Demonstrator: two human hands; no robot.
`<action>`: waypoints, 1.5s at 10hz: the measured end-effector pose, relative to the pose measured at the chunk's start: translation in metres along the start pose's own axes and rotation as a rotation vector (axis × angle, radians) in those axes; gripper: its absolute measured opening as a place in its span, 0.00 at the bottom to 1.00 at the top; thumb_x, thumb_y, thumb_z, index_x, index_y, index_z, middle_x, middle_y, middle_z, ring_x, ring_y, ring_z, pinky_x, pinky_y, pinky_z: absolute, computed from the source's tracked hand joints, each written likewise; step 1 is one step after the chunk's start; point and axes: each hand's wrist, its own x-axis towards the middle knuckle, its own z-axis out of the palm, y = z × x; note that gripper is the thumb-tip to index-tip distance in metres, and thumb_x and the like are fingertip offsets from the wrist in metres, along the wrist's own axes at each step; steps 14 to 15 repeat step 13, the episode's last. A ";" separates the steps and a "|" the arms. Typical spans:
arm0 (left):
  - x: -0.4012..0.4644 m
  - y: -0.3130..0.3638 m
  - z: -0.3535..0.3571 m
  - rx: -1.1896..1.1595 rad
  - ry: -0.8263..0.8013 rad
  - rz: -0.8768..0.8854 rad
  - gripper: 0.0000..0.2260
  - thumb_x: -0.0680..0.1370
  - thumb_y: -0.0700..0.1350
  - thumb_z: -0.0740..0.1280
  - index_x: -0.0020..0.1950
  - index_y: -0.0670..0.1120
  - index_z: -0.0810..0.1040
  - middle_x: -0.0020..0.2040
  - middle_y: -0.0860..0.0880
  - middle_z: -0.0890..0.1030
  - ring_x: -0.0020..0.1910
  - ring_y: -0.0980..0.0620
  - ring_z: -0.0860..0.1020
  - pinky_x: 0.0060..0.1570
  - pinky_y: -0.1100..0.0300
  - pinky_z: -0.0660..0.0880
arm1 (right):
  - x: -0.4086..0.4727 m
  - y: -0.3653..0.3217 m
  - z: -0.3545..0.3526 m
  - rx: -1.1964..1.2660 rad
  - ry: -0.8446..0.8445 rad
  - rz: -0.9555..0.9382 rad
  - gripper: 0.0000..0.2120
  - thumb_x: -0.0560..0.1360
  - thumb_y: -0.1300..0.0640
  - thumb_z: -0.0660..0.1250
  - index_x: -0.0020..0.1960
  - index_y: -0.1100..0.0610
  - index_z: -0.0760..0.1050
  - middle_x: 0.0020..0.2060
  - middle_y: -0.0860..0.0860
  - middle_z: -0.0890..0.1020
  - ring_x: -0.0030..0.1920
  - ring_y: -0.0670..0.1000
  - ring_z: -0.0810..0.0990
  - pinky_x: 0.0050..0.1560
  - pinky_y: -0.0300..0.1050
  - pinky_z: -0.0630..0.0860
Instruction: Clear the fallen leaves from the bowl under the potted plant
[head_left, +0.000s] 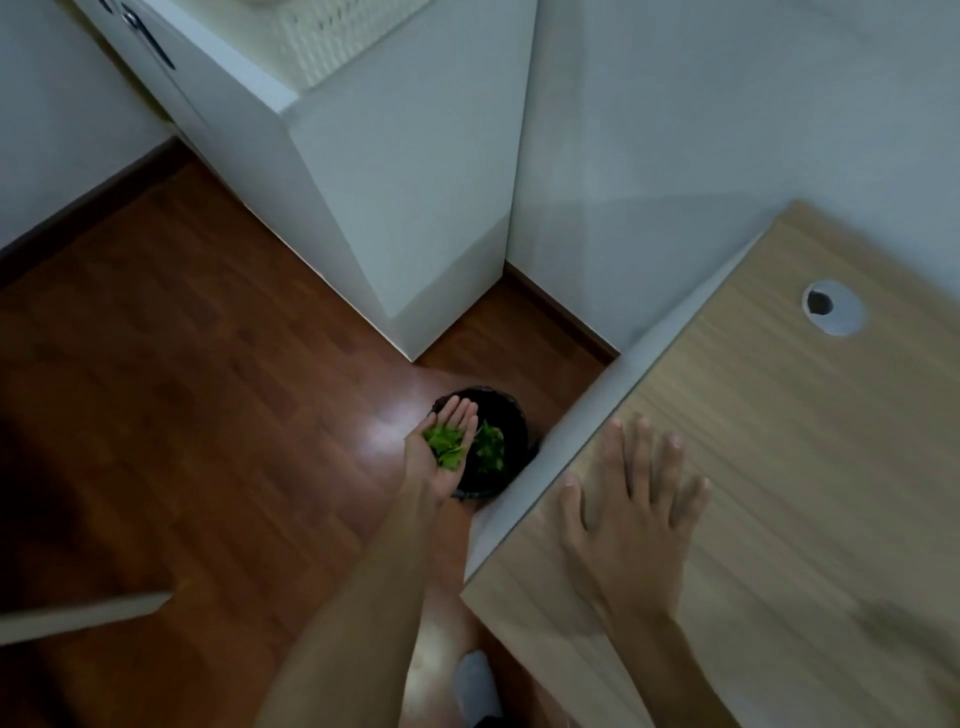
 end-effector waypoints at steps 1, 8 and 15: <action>0.018 -0.007 -0.010 0.052 0.063 -0.064 0.17 0.83 0.44 0.53 0.67 0.37 0.72 0.69 0.41 0.73 0.72 0.44 0.69 0.69 0.52 0.68 | 0.003 0.001 0.001 -0.016 -0.019 0.007 0.35 0.77 0.39 0.53 0.80 0.51 0.51 0.80 0.52 0.52 0.79 0.58 0.44 0.74 0.70 0.48; 0.039 -0.011 -0.015 0.439 0.280 -0.191 0.24 0.83 0.49 0.57 0.75 0.38 0.63 0.68 0.39 0.72 0.67 0.41 0.72 0.62 0.51 0.69 | 0.002 -0.002 0.002 0.020 -0.015 0.021 0.34 0.78 0.40 0.53 0.80 0.49 0.48 0.80 0.51 0.49 0.80 0.56 0.42 0.75 0.69 0.46; 0.035 -0.002 -0.024 0.149 0.225 -0.097 0.31 0.82 0.48 0.60 0.80 0.41 0.49 0.79 0.39 0.54 0.78 0.41 0.55 0.77 0.49 0.56 | 0.000 -0.003 -0.002 0.043 -0.003 0.020 0.34 0.79 0.39 0.51 0.80 0.48 0.46 0.80 0.50 0.48 0.79 0.55 0.41 0.75 0.68 0.45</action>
